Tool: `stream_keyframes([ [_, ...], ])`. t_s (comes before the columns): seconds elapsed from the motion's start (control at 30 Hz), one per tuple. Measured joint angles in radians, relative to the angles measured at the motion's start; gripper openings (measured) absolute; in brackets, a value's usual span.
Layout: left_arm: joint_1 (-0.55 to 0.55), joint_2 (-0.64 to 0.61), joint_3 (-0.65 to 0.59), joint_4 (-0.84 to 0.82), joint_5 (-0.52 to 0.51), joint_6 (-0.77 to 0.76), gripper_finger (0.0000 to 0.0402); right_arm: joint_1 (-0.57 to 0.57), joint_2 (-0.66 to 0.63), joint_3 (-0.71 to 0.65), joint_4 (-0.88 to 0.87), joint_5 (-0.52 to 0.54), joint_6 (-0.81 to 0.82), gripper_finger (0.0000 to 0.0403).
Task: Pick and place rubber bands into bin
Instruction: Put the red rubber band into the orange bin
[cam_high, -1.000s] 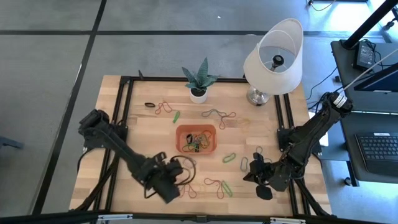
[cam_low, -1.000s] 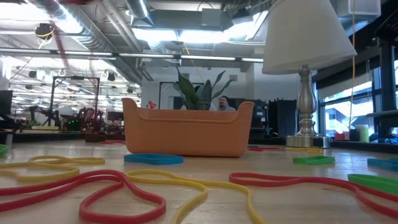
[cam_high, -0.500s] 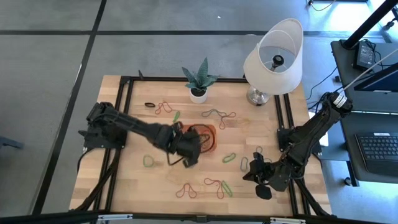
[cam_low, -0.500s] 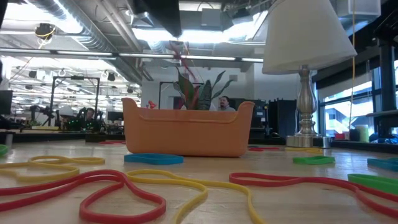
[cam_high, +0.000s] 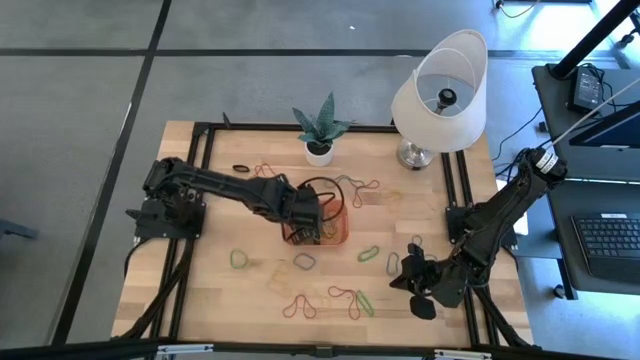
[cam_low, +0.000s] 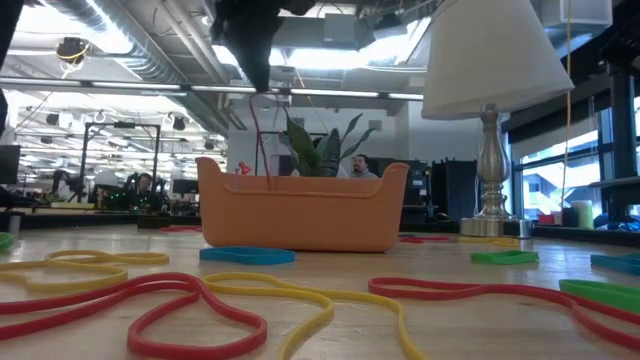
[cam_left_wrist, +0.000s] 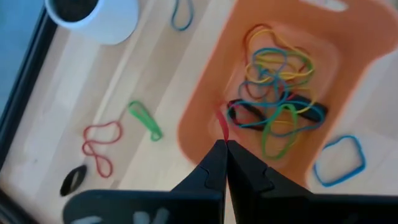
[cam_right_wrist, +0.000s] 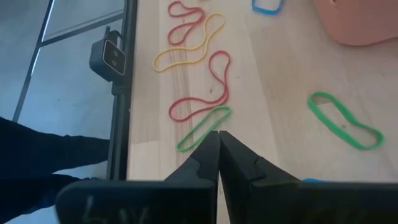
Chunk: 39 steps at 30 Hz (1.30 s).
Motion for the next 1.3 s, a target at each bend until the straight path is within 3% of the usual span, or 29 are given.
stream_keyframes([
  [0.4, 0.012, 0.004, -0.074, 0.0, 0.016, -0.052, 0.0003, 0.0, 0.0, 0.0, -0.009, 0.003, -0.007, 0.0013],
  [1.03, 0.026, 0.005, -0.269, 0.24, 0.122, -0.16, 0.0003, -0.011, 0.0, 0.0, -0.009, 0.012, -0.017, 0.0013],
  [1.3, 0.036, 0.022, -0.292, 0.316, 0.13, -0.221, 0.0003, -0.011, 0.0, 0.0, -0.009, 0.016, -0.017, 0.0013],
])
